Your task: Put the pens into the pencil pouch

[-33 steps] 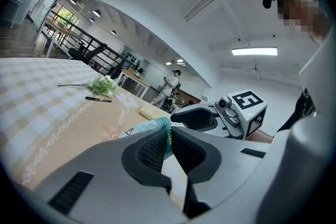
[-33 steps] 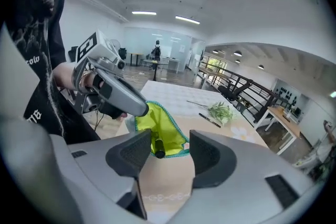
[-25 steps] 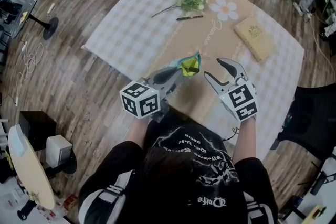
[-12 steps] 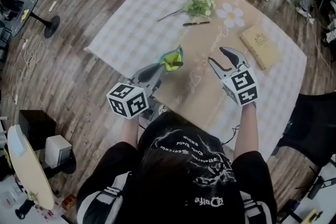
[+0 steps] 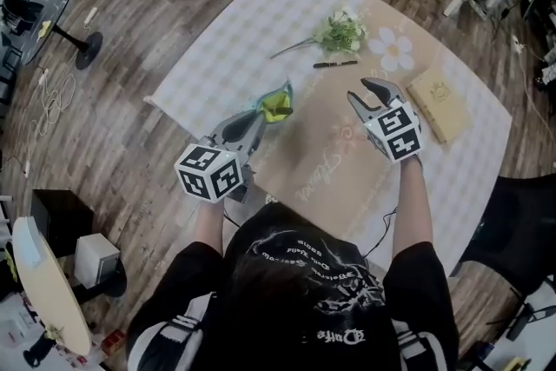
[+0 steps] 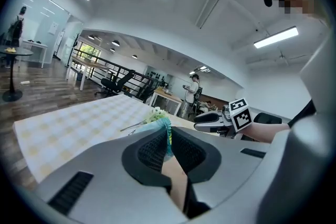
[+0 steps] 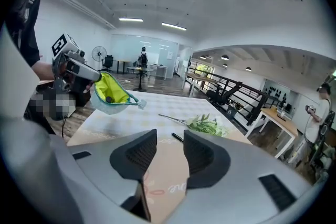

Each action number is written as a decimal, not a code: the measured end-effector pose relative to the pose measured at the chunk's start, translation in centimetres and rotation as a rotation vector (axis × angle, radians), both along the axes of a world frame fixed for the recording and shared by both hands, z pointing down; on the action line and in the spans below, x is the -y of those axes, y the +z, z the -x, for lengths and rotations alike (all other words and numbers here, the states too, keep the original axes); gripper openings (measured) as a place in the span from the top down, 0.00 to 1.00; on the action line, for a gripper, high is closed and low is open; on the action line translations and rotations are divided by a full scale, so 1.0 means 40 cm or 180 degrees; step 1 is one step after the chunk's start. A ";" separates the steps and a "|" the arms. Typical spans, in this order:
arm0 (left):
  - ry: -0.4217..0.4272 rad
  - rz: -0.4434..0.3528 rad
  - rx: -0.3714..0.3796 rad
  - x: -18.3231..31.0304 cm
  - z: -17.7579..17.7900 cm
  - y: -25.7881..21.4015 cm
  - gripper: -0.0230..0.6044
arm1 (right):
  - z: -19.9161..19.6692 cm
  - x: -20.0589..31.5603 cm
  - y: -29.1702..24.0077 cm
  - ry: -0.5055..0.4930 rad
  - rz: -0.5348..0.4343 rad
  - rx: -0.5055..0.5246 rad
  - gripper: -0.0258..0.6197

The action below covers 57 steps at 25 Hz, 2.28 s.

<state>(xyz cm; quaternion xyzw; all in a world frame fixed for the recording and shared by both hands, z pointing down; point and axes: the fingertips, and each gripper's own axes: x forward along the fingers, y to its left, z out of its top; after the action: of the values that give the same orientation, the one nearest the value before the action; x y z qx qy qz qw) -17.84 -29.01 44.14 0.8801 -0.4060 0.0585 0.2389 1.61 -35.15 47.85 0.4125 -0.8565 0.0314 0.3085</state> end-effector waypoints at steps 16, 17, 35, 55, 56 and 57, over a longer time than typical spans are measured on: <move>-0.0114 0.0105 0.0151 0.228 0.028 0.055 0.90 | -0.014 0.313 0.185 -0.0180 0.0336 -0.0199 0.72; -0.0123 0.0113 0.0170 0.239 0.027 0.059 0.90 | -0.022 0.329 0.200 -0.0180 0.0362 -0.0220 0.72; -0.0226 0.0280 0.0360 0.296 0.003 0.123 0.90 | -0.104 0.435 0.392 -0.0507 0.0665 -0.0555 0.71; -0.0334 0.0303 0.0382 0.280 0.025 0.132 0.90 | -0.121 0.450 0.428 -0.0550 0.1166 -0.0102 0.77; -0.0346 0.0302 0.0382 0.279 0.026 0.131 0.90 | -0.121 0.450 0.428 -0.0538 0.1168 -0.0105 0.77; -0.0357 0.0300 0.0381 0.279 0.026 0.130 0.90 | -0.121 0.450 0.428 -0.0525 0.1168 -0.0107 0.78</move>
<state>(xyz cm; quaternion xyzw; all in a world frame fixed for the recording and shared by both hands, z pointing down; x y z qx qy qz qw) -18.88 -40.18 49.33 0.8387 -0.4650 0.1165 0.2582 6.46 -53.16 64.95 0.2783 -0.8621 0.1546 0.3943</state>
